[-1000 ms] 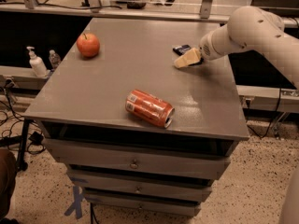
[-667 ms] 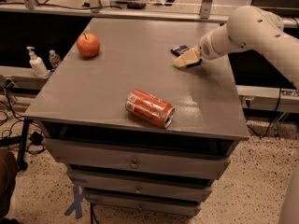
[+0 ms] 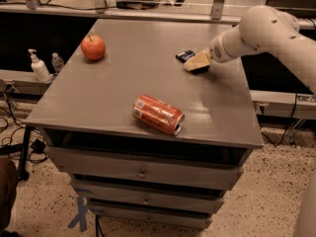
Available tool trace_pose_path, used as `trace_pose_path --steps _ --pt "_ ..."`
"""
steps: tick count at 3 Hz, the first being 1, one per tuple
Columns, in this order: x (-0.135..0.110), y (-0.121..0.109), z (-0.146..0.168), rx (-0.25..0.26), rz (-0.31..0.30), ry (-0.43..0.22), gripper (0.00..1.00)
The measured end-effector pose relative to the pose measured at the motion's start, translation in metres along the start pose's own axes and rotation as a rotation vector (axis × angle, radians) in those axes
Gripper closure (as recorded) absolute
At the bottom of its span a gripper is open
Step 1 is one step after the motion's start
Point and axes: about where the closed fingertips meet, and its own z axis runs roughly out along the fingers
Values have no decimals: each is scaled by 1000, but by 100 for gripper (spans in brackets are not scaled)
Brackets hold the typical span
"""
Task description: Move rxbar blueberry near coke can
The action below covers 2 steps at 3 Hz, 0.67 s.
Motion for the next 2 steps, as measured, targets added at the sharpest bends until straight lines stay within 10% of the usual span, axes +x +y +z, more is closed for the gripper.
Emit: trace_pose_path --steps 2 --pt "0 0 0 0 0 0 100"
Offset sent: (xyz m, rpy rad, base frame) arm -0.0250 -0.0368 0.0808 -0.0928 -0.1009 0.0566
